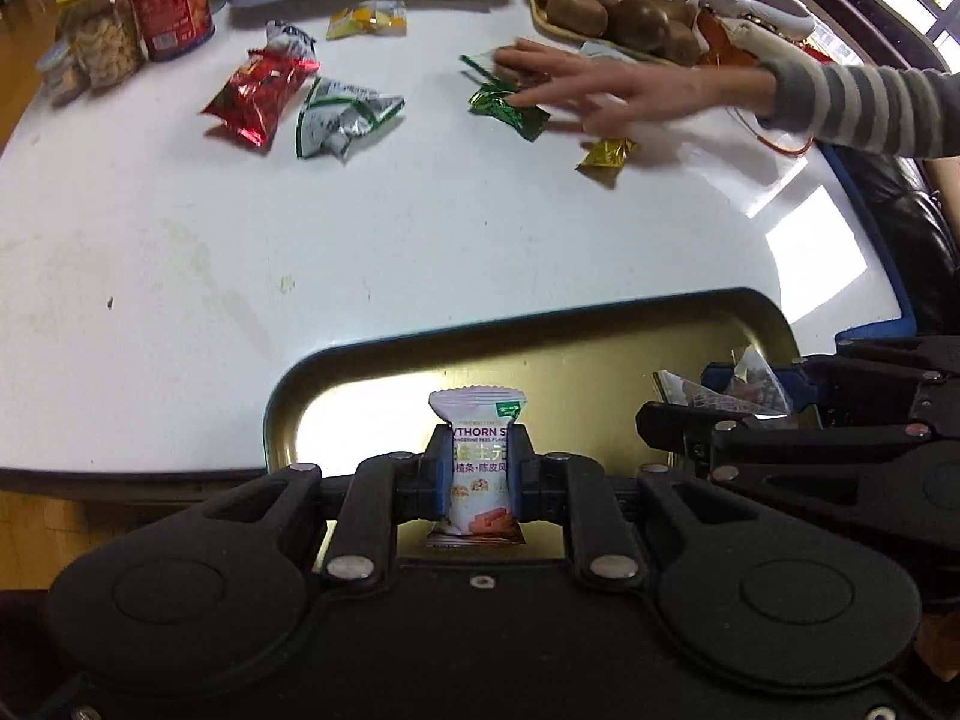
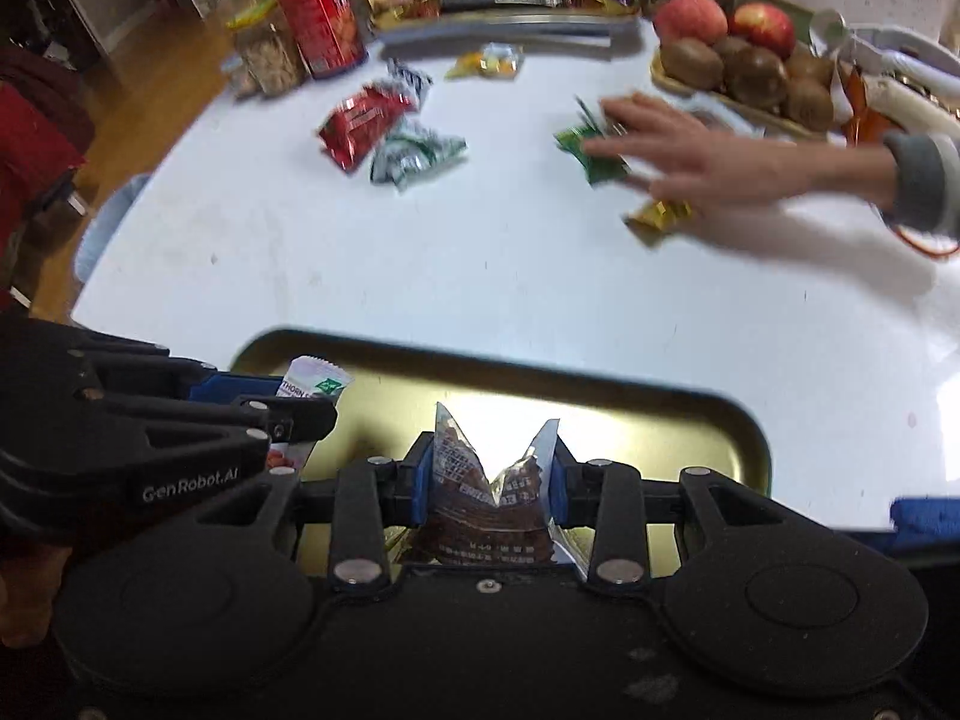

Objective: Organize snacks
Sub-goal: 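Carry both held packets to the gold tray and release them, then grasp the green wrapped candy with the left gripper while the right grasps the gold candy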

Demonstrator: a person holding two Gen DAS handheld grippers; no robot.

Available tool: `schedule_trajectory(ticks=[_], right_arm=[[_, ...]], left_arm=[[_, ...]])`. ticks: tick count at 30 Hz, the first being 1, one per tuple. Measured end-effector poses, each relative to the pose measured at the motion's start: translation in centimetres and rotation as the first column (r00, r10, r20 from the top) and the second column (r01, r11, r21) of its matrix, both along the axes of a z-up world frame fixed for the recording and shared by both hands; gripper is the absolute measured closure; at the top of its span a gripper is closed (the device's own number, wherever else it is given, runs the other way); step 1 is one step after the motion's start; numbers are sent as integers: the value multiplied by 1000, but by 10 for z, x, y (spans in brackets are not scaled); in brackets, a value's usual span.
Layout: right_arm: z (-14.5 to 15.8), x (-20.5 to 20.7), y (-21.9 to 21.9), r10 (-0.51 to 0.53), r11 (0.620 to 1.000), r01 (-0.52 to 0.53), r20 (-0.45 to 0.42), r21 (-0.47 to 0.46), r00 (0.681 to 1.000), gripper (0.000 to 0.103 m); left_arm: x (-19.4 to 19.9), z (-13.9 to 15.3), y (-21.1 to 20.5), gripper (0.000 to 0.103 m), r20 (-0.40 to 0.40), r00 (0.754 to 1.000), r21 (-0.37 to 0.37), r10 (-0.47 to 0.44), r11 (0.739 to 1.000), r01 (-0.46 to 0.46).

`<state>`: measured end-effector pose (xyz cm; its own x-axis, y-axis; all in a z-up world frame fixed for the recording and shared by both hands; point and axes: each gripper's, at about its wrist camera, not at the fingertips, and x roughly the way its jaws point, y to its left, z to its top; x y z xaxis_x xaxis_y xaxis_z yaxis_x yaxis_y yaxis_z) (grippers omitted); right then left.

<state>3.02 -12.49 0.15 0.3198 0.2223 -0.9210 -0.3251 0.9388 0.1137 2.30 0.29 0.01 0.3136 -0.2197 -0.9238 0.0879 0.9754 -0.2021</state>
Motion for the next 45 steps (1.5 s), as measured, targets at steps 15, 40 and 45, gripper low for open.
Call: schedule_trajectory(ticks=[15,40,45], right_arm=[[-8,-6,-12,-136,991,136,-71,-5,988,41],[-7,149,-63,-425,905,425,-3,10,905,41],[-22,169,-60,-471,880,469,-12,-74,882,41]], left_arm=[[-9,-14,-6,66,-56,998,100,32,995,-26],[126,-11,27,65,-71,986,59,153,987,-149],[142,-19,13,66,-66,985,66,160,986,-156]])
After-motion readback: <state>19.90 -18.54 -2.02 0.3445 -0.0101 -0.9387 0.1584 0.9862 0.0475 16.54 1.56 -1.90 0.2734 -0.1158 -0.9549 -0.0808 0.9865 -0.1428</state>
